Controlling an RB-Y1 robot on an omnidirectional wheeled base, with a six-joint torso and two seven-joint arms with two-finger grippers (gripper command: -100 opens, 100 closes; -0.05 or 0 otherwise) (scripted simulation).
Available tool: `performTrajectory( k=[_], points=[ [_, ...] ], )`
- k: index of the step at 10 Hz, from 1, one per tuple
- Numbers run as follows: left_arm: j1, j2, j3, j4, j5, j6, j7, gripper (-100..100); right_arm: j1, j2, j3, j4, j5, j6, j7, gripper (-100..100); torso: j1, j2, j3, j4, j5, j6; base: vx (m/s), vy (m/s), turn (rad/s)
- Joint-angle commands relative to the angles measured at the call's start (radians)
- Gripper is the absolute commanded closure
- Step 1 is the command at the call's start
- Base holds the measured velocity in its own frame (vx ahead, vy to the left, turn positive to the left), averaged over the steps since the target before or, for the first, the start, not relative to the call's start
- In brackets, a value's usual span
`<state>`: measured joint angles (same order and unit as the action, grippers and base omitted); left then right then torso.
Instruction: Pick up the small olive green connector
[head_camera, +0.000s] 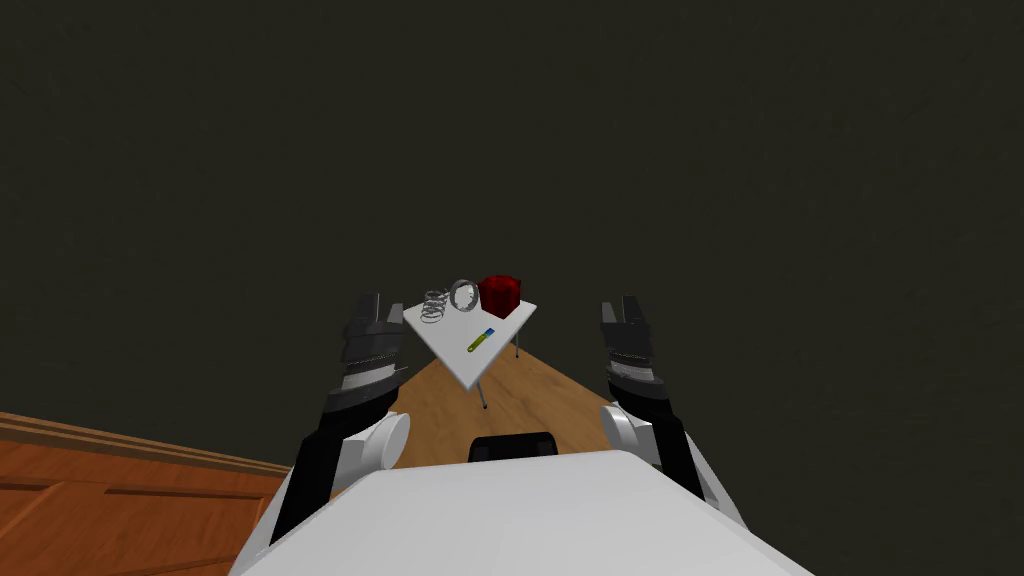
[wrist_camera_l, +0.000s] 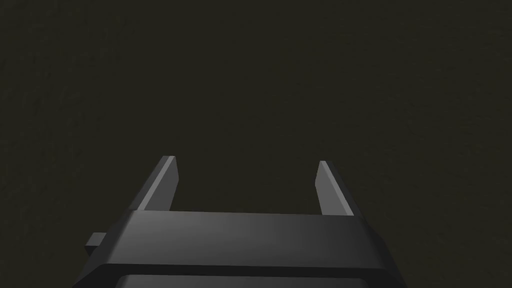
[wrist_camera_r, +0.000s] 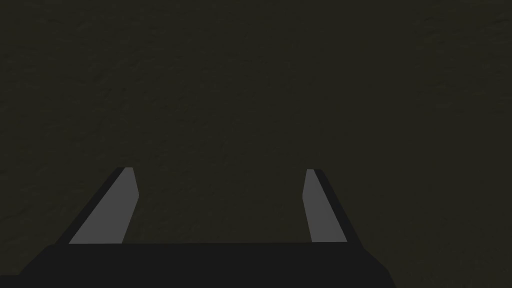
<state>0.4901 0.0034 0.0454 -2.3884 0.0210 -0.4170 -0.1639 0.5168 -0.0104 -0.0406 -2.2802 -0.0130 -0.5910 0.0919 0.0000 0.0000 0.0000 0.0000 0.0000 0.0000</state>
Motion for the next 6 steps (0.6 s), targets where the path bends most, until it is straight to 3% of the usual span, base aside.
performTrajectory(
  k=[1, 5, 6],
  points=[
    [-0.006, 0.036, 0.005, 0.008, 0.006, 0.02, 0.01, -100, 0.0, 0.0, 0.0, 0.0, 0.0, 0.0, 0.0, 0, 0.0, 0.0, 0.0, 0.0, 0.0, 0.0, 0.0, -0.01, -0.008],
    [-0.04, 0.128, 0.033, 0.052, 0.043, 0.128, 0.069, -100, 0.0, 0.0, 0.0, 0.0, 0.0, 0.0, 0.0, 0, -0.002, 0.0, 0.0, 0.0, 0.0, 0.0, -0.003, -0.032, -0.019],
    [-0.04, 0.128, 0.033, 0.052, 0.043, 0.138, 0.069, -100, 0.0, 0.0, 0.0, 0.0, 0.0, 0.0, 0.0, 0, -0.002, 0.0, 0.0, 0.0, -0.001, 0.0, -0.002, -0.031, -0.006]
  ],
)
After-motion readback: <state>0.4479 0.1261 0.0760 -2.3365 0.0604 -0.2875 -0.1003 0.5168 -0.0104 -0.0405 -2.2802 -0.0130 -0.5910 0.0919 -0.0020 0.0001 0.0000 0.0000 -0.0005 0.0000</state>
